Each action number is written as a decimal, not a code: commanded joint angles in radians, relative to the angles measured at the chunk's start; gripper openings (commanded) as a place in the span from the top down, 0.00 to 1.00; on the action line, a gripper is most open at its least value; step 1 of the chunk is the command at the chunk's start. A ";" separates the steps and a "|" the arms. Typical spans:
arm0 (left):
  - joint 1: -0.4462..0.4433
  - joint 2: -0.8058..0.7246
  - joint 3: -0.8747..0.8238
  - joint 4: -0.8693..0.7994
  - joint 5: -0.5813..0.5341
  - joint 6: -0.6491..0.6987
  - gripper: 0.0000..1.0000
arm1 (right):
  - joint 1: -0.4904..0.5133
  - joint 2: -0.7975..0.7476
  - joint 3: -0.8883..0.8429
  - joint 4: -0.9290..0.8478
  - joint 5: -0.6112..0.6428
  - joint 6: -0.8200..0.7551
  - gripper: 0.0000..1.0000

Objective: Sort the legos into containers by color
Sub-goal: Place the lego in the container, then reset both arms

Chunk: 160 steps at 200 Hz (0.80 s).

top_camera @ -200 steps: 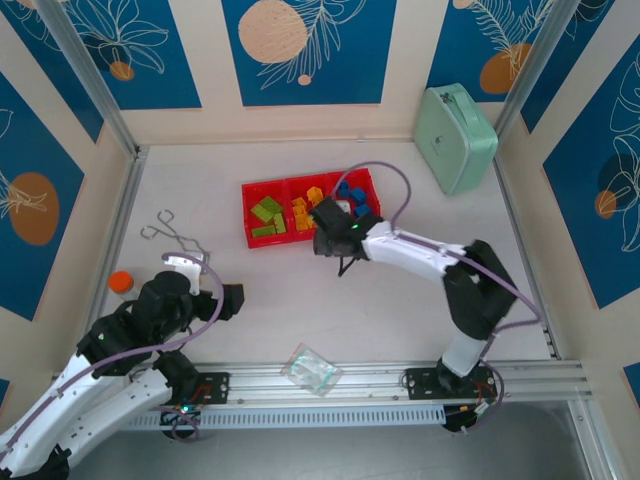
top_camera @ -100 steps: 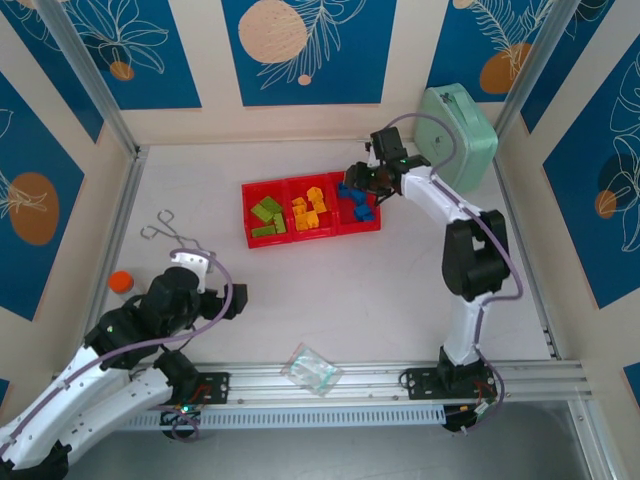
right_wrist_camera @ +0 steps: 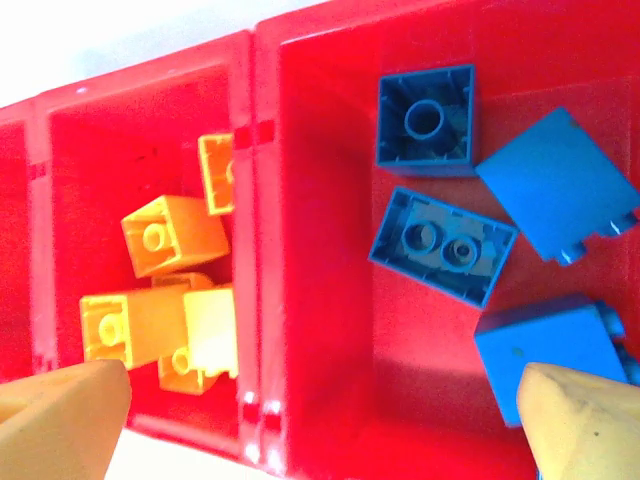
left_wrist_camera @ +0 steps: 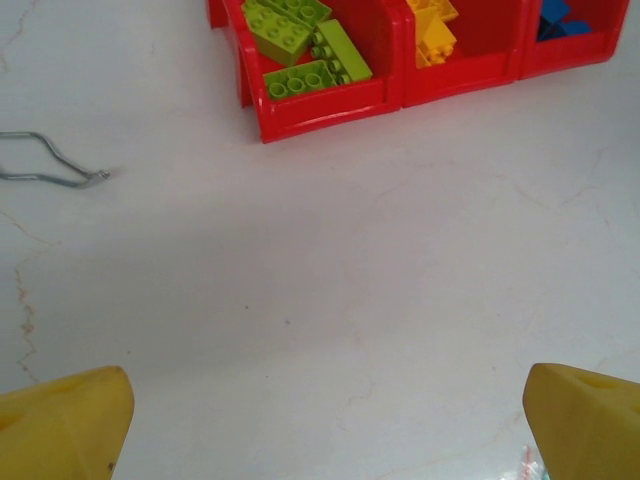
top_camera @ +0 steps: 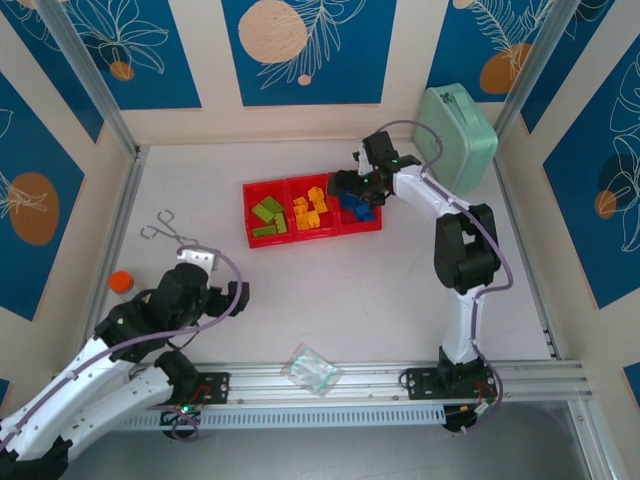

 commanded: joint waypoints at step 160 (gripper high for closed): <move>0.507 0.245 -0.588 1.324 -0.193 0.443 0.01 | -0.172 -0.868 -1.370 1.140 0.307 -0.360 0.01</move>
